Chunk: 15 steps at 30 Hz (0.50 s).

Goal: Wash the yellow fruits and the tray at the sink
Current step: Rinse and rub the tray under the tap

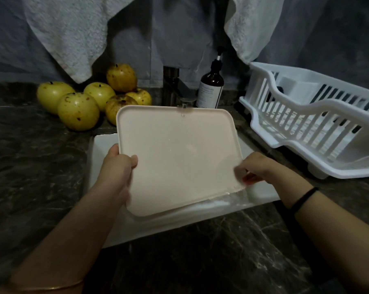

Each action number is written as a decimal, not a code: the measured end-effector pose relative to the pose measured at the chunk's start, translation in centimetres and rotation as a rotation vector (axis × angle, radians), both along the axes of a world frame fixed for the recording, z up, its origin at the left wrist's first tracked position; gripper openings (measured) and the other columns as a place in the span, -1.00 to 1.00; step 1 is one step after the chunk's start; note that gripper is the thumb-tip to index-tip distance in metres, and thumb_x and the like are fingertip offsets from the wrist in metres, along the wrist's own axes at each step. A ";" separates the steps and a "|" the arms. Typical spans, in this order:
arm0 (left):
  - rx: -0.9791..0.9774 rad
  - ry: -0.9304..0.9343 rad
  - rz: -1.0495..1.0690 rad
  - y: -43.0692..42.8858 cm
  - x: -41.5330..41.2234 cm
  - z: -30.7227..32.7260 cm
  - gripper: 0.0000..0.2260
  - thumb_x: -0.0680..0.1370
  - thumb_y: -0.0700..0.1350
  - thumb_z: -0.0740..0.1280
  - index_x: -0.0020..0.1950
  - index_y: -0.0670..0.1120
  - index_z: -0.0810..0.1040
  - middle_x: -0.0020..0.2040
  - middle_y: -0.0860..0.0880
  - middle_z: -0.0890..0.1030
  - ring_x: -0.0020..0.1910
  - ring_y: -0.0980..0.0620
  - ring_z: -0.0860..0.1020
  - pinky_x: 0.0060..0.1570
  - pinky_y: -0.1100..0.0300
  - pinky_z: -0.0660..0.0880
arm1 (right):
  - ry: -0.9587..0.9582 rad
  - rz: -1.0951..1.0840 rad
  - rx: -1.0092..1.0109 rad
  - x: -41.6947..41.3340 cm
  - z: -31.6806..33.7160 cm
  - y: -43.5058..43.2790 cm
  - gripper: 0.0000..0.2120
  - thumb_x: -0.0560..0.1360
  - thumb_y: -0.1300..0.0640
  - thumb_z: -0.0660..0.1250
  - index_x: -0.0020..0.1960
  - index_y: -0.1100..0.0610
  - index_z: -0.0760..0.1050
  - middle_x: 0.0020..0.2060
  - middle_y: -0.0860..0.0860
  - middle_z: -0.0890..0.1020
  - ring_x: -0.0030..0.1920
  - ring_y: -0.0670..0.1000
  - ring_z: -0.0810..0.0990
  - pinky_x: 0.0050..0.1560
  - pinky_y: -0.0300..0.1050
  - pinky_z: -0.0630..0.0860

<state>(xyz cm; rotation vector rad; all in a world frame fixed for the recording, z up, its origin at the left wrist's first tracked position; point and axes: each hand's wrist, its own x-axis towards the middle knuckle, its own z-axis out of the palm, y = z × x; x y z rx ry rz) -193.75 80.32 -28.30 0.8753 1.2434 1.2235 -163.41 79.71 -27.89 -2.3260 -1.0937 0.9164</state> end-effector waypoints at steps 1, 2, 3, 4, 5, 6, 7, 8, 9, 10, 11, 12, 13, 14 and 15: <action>-0.001 -0.020 -0.004 0.0 0.0 0.1 -0.71 0.60 -0.27 0.18 0.27 -0.02 0.43 0.09 -0.11 0.59 -0.04 -0.13 0.57 -0.01 -0.02 0.50 | -0.005 -0.001 0.025 -0.3 0.2 -0.1 -0.81 0.41 0.38 0.34 -0.01 0.45 0.48 -0.14 0.38 0.59 -0.13 0.30 0.63 -0.01 0.22 0.56; -0.009 -0.051 -0.009 -0.1 0.0 0.2 -0.74 0.62 -0.21 0.20 0.29 -0.01 0.43 0.08 -0.11 0.61 -0.03 -0.14 0.58 -0.04 -0.03 0.52 | -0.005 0.006 0.048 -0.4 0.3 0.0 -0.88 0.41 0.42 0.32 -0.07 0.44 0.48 -0.21 0.35 0.58 -0.22 0.26 0.63 -0.08 0.15 0.60; -0.017 -0.095 -0.016 -0.3 0.0 0.4 -0.77 0.63 -0.15 0.19 0.29 -0.01 0.43 0.06 -0.10 0.61 -0.05 -0.13 0.59 -0.09 0.00 0.52 | 0.008 0.008 0.062 -0.5 0.5 0.0 -0.94 0.43 0.45 0.30 -0.10 0.43 0.48 -0.26 0.31 0.57 -0.30 0.22 0.60 -0.15 0.10 0.61; -0.021 -0.131 -0.020 -0.3 0.1 0.5 -0.78 0.65 -0.11 0.17 0.29 -0.01 0.43 0.06 -0.10 0.62 -0.06 -0.11 0.60 -0.11 0.02 0.52 | 0.021 0.007 0.073 -0.4 0.6 0.2 -0.95 0.44 0.45 0.29 -0.09 0.43 0.48 -0.26 0.29 0.57 -0.33 0.19 0.58 -0.16 0.10 0.62; -0.016 -0.152 -0.020 -0.4 0.1 0.6 -0.77 0.66 -0.09 0.14 0.30 -0.02 0.44 0.07 -0.10 0.61 -0.06 -0.11 0.60 -0.09 0.01 0.51 | 0.012 0.003 0.078 -0.5 0.9 0.3 -0.90 0.46 0.44 0.28 -0.03 0.44 0.49 -0.22 0.29 0.57 -0.29 0.19 0.58 -0.10 0.14 0.61; -0.006 -0.160 -0.016 -0.5 0.2 0.6 -0.76 0.66 -0.09 0.12 0.31 -0.03 0.43 0.08 -0.11 0.60 -0.06 -0.10 0.59 -0.05 0.00 0.51 | -0.030 0.006 0.089 -0.6 1.1 0.5 -0.81 0.48 0.39 0.27 0.07 0.43 0.49 -0.14 0.28 0.58 -0.21 0.20 0.59 -0.02 0.17 0.60; 0.006 -0.166 -0.006 -0.6 0.3 0.6 -0.76 0.67 -0.10 0.11 0.30 -0.04 0.44 0.08 -0.12 0.60 -0.08 -0.10 0.59 -0.03 0.00 0.50 | -0.132 0.014 0.110 -0.9 1.8 0.8 -0.73 0.49 0.32 0.27 0.17 0.38 0.47 -0.03 0.26 0.57 -0.09 0.21 0.59 0.05 0.15 0.58; 0.013 -0.169 0.011 -0.5 0.4 0.5 -0.78 0.67 -0.11 0.11 0.27 -0.04 0.44 0.06 -0.13 0.60 -0.10 -0.09 0.59 -0.04 0.01 0.49 | -0.282 0.030 0.149 -1.2 2.4 1.3 -0.66 0.49 0.24 0.28 0.24 0.32 0.44 0.09 0.24 0.55 0.05 0.22 0.56 0.11 0.12 0.54; 0.015 -0.172 0.022 -0.5 0.4 0.4 -0.81 0.67 -0.13 0.11 0.23 -0.03 0.44 0.02 -0.12 0.60 -0.13 -0.08 0.58 -0.06 0.04 0.49 | -0.429 0.046 0.211 -2.1 3.4 1.8 -0.62 0.49 0.19 0.27 0.28 0.27 0.40 0.18 0.21 0.51 0.15 0.23 0.52 0.14 0.09 0.50; 0.014 -0.171 0.029 -0.5 0.5 0.4 -0.84 0.67 -0.13 0.11 0.19 -0.03 0.44 -0.03 -0.10 0.60 -0.15 -0.07 0.58 -0.10 0.06 0.50 | -0.516 0.072 0.293 -3.2 4.4 2.3 -0.60 0.49 0.17 0.26 0.30 0.24 0.38 0.23 0.20 0.48 0.21 0.24 0.48 0.16 0.06 0.47; 0.012 -0.171 0.030 -0.5 0.5 0.4 -0.85 0.67 -0.14 0.11 0.16 -0.03 0.44 -0.08 -0.08 0.60 -0.15 -0.07 0.58 -0.14 0.09 0.50 | -0.551 0.113 0.393 -4.5 5.3 3.0 -0.58 0.48 0.16 0.25 0.32 0.22 0.36 0.27 0.18 0.46 0.24 0.24 0.45 0.18 0.07 0.45; 0.007 -0.169 0.028 -0.6 0.5 0.4 -0.86 0.67 -0.14 0.12 0.14 -0.03 0.45 -0.11 -0.06 0.61 -0.16 -0.07 0.58 -0.16 0.11 0.50 | -0.563 0.165 0.492 -5.8 6.1 3.8 -0.55 0.47 0.17 0.25 0.35 0.20 0.33 0.29 0.17 0.45 0.26 0.24 0.43 0.20 0.08 0.43; 0.003 -0.164 0.028 -0.6 0.4 0.5 -0.87 0.66 -0.13 0.13 0.12 -0.04 0.45 -0.12 -0.06 0.61 -0.16 -0.07 0.58 -0.16 0.12 0.50 | -0.560 0.215 0.566 -7.2 7.0 4.5 -0.53 0.48 0.20 0.24 0.38 0.19 0.30 0.32 0.17 0.43 0.29 0.23 0.40 0.23 0.10 0.41; -0.007 -0.158 0.028 -0.6 0.4 0.4 -0.88 0.66 -0.13 0.13 0.10 -0.04 0.46 -0.11 -0.07 0.61 -0.15 -0.08 0.58 -0.14 0.10 0.51 | -0.553 0.263 0.616 -8.5 7.7 5.2 -0.50 0.48 0.22 0.23 0.41 0.20 0.27 0.35 0.17 0.40 0.33 0.22 0.37 0.26 0.10 0.38; -0.015 -0.153 0.029 -0.7 0.3 0.4 -0.88 0.66 -0.13 0.14 0.09 -0.04 0.47 -0.09 -0.09 0.62 -0.13 -0.10 0.59 -0.09 0.06 0.52 | -0.554 0.311 0.635 -9.9 8.5 5.7 -0.47 0.48 0.23 0.22 0.44 0.20 0.22 0.39 0.16 0.35 0.37 0.20 0.32 0.31 0.10 0.34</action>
